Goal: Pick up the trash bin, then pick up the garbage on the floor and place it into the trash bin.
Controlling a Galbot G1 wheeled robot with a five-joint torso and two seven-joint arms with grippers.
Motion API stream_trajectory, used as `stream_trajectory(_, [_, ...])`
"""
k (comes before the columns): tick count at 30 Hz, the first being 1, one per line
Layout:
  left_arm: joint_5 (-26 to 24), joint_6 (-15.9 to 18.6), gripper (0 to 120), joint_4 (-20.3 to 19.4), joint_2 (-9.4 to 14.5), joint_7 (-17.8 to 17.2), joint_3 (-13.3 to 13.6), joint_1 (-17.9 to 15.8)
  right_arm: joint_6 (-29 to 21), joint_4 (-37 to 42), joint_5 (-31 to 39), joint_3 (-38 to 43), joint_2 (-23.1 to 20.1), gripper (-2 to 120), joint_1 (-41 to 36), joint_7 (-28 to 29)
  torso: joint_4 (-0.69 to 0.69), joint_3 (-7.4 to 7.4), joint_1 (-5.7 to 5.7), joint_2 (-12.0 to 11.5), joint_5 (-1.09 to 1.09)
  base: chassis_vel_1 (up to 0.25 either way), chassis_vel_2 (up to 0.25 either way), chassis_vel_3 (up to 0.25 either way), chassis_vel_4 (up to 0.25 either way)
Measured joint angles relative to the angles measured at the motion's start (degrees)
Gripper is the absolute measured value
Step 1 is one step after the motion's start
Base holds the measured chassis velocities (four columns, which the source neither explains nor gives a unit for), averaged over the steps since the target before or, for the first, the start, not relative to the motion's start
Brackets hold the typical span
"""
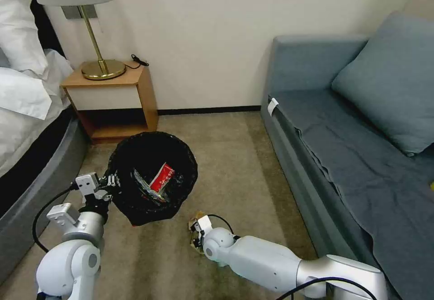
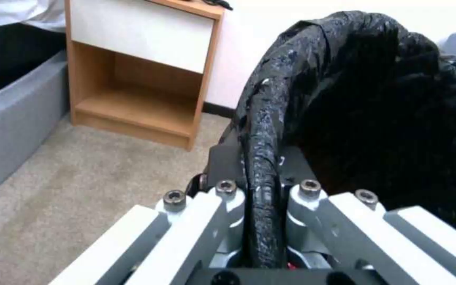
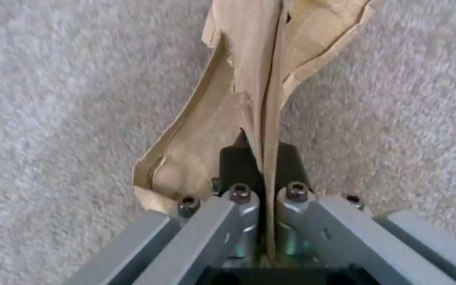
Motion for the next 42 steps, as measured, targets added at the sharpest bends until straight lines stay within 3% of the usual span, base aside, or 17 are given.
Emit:
stream_trajectory(5, [-0.1, 0.0, 5, 0.5, 0.6, 0.1, -0.1, 0.3, 0.2, 2.0, 0.1, 1.3, -0.9, 0, 0.1, 1.0, 0.01, 0.00, 0.00, 0.0, 0.01, 0.000, 0.000, 0.000, 0.000])
stream_trajectory(16, [-0.1, 0.1, 5, 1.7, 1.8, 0.1, 0.0, 0.2, 0.2, 12.1, 0.6, 7.5, -7.8, 0, 0.0, 5.0, 0.00, 0.00, 0.00, 0.0, 0.01, 0.000, 0.000, 0.000, 0.000])
stream_trajectory(27, [-0.7, 0.7, 5, 5.3, 2.3, -0.1, -1.9, -0.6, 0.0, 19.3, -2.7, 20.2, -15.7, 0, 0.0, 4.4, 0.00, 0.00, 0.00, 0.0, 0.01, 0.000, 0.000, 0.000, 0.000])
stream_trajectory(34, [-0.6, 0.7, 5, 7.1, 2.6, -0.1, -0.8, -0.7, 1.1, 24.1, -4.4, 24.7, -18.3, 0, 2.4, 1.9, 0.00, 0.00, 0.00, 0.0, 0.00, 0.000, 0.000, 0.000, 0.000])
stream_trajectory(42, [0.2, 1.1, 5, 8.4, 2.2, -0.3, 1.8, -1.4, 4.1, 35.3, -3.1, 26.5, -20.1, 0, 6.7, -0.7, 0.00, -0.01, 0.00, 0.0, 0.00, 0.000, 0.000, 0.000, 0.000])
